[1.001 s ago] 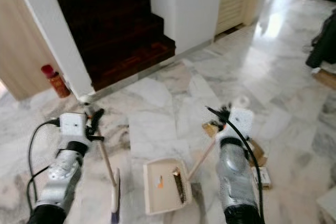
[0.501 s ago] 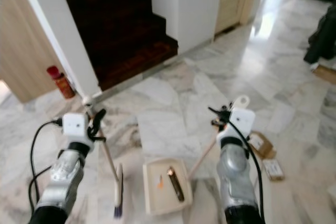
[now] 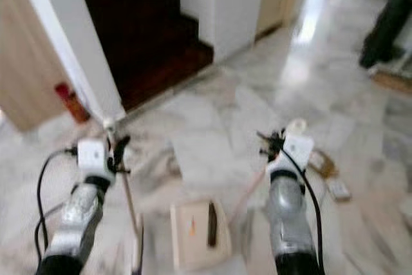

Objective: Sweep floor

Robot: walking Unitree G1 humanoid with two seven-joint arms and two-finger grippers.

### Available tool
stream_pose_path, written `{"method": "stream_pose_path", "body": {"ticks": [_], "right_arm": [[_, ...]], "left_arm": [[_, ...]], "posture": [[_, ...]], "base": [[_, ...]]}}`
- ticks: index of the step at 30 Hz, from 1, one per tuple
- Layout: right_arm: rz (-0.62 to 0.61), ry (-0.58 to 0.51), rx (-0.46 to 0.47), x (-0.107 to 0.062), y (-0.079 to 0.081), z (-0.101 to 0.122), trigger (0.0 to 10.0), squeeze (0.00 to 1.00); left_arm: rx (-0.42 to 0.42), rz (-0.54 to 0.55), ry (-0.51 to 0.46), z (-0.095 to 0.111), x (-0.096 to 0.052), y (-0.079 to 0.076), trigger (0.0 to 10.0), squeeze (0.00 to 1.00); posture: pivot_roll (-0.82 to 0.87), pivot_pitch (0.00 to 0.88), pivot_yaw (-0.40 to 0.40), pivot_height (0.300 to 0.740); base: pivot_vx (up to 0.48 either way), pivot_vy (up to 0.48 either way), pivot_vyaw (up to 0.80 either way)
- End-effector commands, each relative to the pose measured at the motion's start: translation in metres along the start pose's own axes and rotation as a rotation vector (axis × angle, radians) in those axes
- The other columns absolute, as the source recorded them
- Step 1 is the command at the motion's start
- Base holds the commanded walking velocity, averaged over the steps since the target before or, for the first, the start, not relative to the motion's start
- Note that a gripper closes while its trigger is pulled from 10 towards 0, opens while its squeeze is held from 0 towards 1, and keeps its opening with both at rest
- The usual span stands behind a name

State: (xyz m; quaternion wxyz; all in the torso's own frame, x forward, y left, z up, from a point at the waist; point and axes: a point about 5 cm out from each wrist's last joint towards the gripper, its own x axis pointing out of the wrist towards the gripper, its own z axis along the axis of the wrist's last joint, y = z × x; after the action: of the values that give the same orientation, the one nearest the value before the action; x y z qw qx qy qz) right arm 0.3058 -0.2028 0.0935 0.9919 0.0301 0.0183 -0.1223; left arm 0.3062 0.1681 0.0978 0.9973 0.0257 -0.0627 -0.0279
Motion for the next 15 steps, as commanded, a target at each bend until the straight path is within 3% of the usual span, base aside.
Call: {"method": "stream_pose_path", "body": {"ticks": [1,15], "right_arm": [[0.034,-0.056,0.018,0.003,0.0138,0.0127,10.0,0.0],[0.044,-0.056,0.017,0.0022,0.0176,0.0114,10.0,0.0]], "left_arm": [[0.011,0.014,-0.023,0.0044,0.0,0.0076,10.0,0.0],[0.018,-0.001,-0.025,0.0055,0.0001,0.0078,10.0,0.0]], "posture": [[0.04,0.0,0.013,0.74],[0.04,0.0,0.022,0.74]], "base": [[0.0,0.398,0.0],[0.0,0.395,0.0]]}}
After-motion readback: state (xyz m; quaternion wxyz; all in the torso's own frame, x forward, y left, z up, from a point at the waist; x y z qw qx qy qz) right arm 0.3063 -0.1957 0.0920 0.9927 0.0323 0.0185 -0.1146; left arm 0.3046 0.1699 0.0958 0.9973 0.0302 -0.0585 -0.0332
